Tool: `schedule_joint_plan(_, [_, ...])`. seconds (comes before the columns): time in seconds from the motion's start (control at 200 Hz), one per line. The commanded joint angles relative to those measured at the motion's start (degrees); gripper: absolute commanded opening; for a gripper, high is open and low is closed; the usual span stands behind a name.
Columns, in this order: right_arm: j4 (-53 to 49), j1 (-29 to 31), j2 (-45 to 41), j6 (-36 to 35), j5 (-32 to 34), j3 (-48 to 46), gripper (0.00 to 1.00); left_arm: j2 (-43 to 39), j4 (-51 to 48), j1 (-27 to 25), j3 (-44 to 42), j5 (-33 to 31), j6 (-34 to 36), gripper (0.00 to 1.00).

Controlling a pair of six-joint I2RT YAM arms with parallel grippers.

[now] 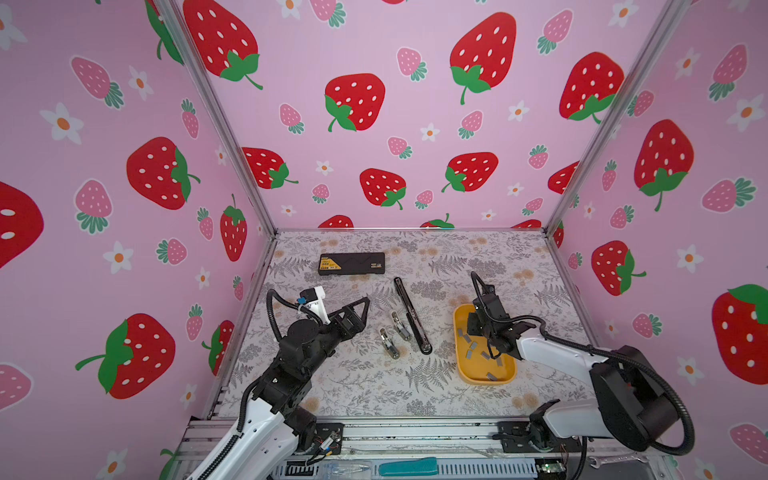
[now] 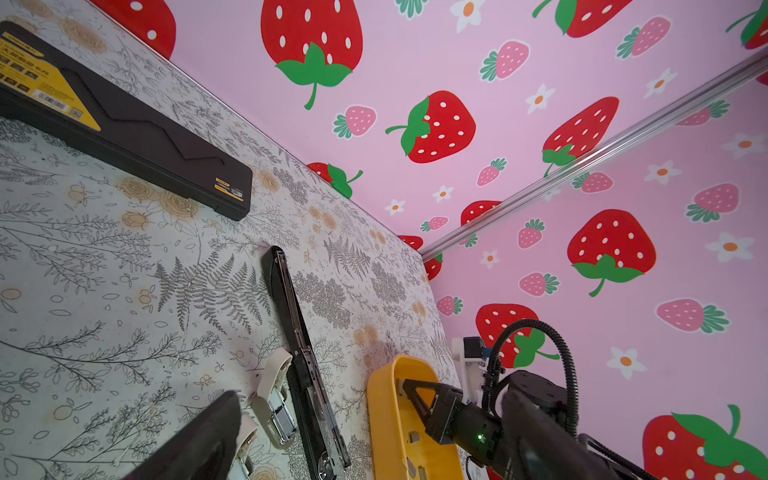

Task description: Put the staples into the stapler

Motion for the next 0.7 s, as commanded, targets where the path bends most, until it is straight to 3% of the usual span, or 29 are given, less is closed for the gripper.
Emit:
schedule_joint_plan(0.0, [-0.9, 0.3, -4.5, 0.2, -1.1, -1.4, 0.05, 0.2, -1.4, -2.2, 0.8, -9.1, 2.4, 0.99])
schedule_joint_plan(0.175, [-1.5, 1.2, -11.3, 0.1, -4.3, -1.8, 0.05, 5.1, 1.3, -2.3, -0.1, -13.9, 12.5, 0.99])
schedule_joint_plan(0.29, [-2.8, 1.7, -14.5, -1.1, -5.2, -1.2, 0.05, 8.7, 1.8, -2.3, 0.5, -10.1, 18.7, 0.99])
schedule_joint_plan(0.405, [-5.2, 2.8, -19.9, -1.5, -5.8, -1.1, 0.04, 10.8, -3.6, -2.3, 3.6, -6.8, 20.0, 1.00])
schedule_joint_plan(0.55, [-5.4, 4.0, -27.3, -1.7, -8.6, -2.0, 0.05, 7.1, -6.2, -2.3, 1.9, -2.8, 21.2, 1.00])
schedule_joint_plan(0.695, [-4.8, 5.8, -28.8, -2.1, -10.5, -1.4, 0.05, -0.5, -4.8, -2.3, -4.0, -4.8, 21.2, 0.99])
